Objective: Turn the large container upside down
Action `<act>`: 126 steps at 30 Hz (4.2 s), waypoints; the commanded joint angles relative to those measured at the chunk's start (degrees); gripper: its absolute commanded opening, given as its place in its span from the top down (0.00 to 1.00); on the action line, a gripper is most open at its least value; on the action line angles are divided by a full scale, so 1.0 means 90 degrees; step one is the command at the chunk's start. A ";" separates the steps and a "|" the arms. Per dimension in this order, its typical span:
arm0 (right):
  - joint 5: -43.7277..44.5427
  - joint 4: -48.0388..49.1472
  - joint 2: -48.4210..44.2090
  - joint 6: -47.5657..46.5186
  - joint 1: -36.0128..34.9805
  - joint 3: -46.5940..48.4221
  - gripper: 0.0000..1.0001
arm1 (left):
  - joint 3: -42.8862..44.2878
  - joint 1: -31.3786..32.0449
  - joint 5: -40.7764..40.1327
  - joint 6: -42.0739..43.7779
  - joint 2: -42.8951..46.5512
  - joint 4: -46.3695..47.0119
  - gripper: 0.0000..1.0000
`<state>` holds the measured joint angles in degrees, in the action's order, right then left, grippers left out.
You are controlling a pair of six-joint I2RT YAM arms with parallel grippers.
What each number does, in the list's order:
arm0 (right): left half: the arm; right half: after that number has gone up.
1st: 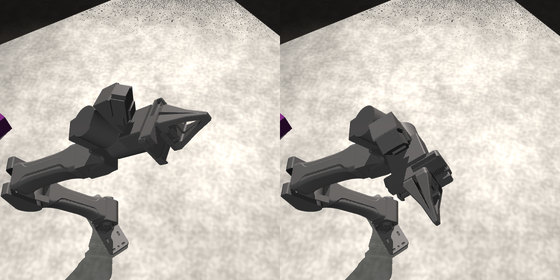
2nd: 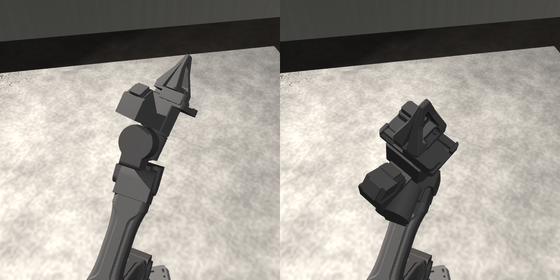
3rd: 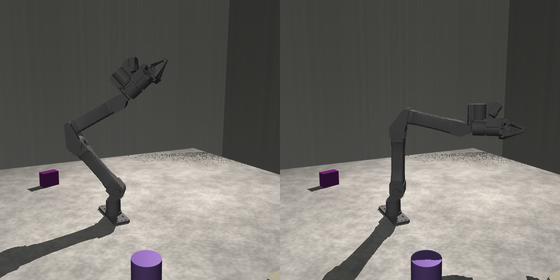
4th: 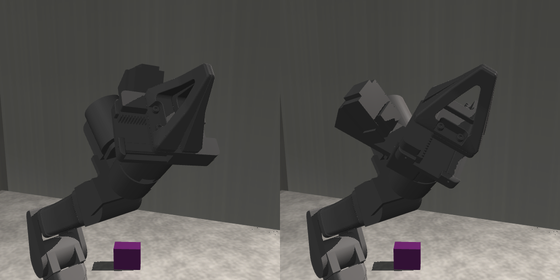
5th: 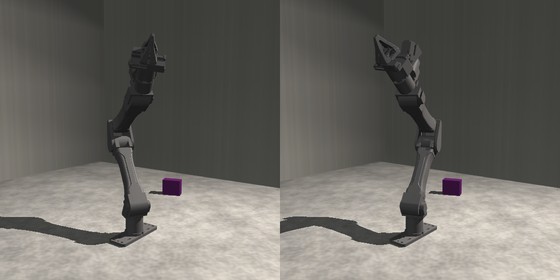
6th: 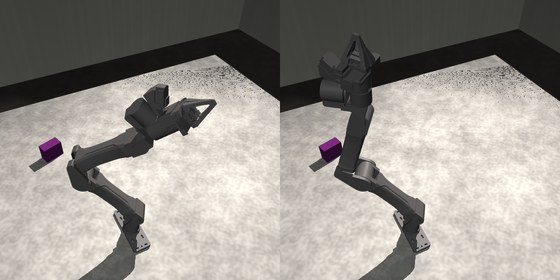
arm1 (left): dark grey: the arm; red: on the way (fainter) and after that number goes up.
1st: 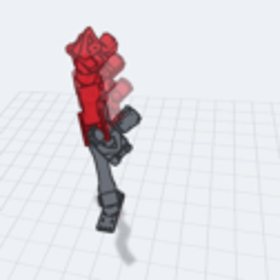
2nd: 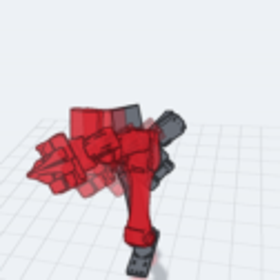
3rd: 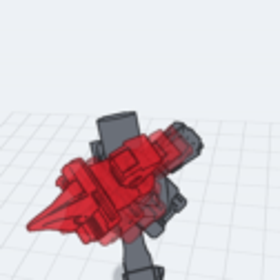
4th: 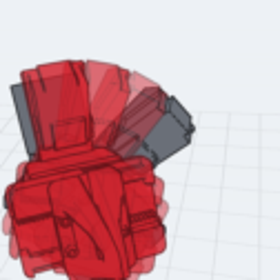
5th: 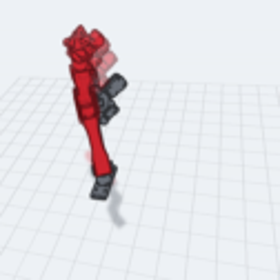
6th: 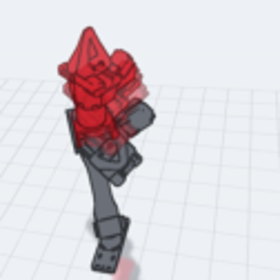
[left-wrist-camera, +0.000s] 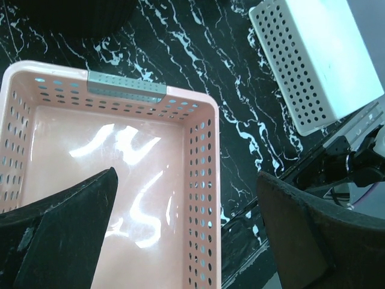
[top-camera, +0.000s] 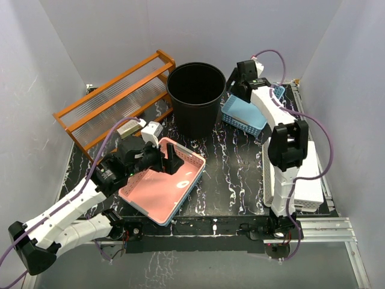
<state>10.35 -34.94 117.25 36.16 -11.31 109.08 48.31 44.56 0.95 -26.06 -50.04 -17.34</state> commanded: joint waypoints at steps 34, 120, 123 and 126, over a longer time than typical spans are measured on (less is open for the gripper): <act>0.0240 -0.0382 0.1487 -0.0378 -0.0109 0.1808 1.00 | 0.0124 -0.0029 0.0176 0.0074 0.0132 -0.0187 0.01; -0.6910 0.4404 -0.0914 0.1357 0.3376 -0.3644 1.00 | 0.0753 -0.0029 0.0634 0.0435 -0.0434 -0.0161 0.01; -0.6977 0.4468 -0.0928 0.1537 0.3557 -0.3779 1.00 | 0.0790 -0.0029 0.0666 0.0470 -0.0449 -0.0212 0.01; -0.6968 0.4429 -0.0890 0.1620 0.3678 -0.3863 1.00 | 0.0804 -0.0034 0.0670 0.0494 -0.0463 -0.0217 0.01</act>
<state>-54.72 7.68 108.73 53.17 19.68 77.03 53.17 44.56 5.48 -22.81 -54.68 -19.81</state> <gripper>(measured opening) 0.050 0.986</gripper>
